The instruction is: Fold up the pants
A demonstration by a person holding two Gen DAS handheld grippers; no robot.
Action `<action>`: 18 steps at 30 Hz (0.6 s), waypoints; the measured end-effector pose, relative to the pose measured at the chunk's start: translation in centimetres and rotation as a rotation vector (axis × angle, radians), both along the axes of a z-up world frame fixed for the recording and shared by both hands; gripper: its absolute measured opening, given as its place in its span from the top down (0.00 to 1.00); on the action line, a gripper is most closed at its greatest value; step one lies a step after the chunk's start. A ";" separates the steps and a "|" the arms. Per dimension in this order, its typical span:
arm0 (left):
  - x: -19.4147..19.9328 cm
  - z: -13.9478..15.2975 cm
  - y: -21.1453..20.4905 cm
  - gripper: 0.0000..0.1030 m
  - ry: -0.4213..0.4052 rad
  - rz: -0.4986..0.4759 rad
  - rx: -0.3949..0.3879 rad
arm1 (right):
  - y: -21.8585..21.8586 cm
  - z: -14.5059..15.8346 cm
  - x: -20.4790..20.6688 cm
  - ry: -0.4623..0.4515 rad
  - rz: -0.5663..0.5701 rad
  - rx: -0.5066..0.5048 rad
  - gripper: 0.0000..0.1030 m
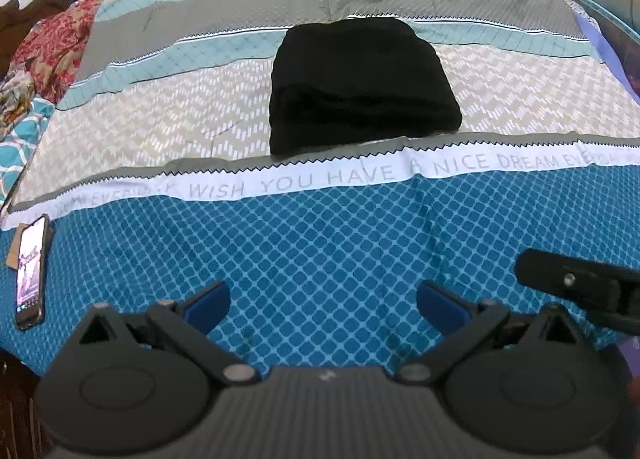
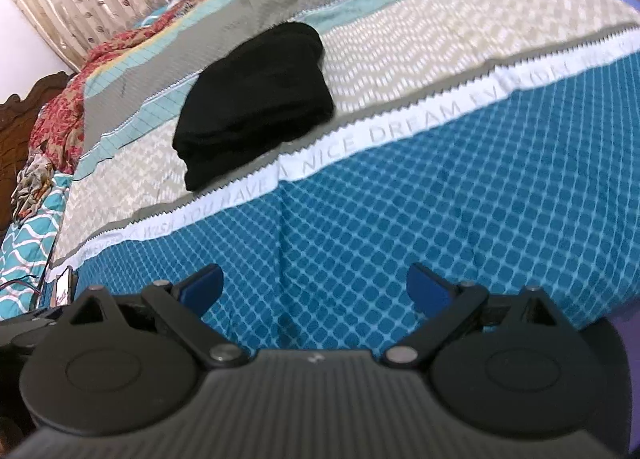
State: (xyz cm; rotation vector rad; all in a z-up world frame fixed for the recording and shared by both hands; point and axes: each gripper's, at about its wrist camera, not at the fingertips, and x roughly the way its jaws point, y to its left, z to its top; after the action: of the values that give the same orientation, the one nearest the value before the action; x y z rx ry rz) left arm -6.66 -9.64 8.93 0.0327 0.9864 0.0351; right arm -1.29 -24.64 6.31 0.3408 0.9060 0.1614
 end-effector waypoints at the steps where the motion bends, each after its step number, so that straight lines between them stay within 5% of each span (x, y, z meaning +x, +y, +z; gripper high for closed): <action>1: -0.1 0.1 0.0 0.00 -0.002 -0.002 0.003 | 0.1 0.1 0.0 -0.005 0.007 -0.002 0.03; 18: -1.1 2.6 2.6 0.00 -0.099 0.089 0.036 | 2.5 3.8 2.9 -0.104 0.151 0.001 0.03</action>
State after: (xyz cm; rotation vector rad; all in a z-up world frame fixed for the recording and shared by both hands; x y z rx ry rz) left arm -7.72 -7.03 11.51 0.0203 0.8882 0.1350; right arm 1.61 -22.12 10.08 0.2624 0.8289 0.3159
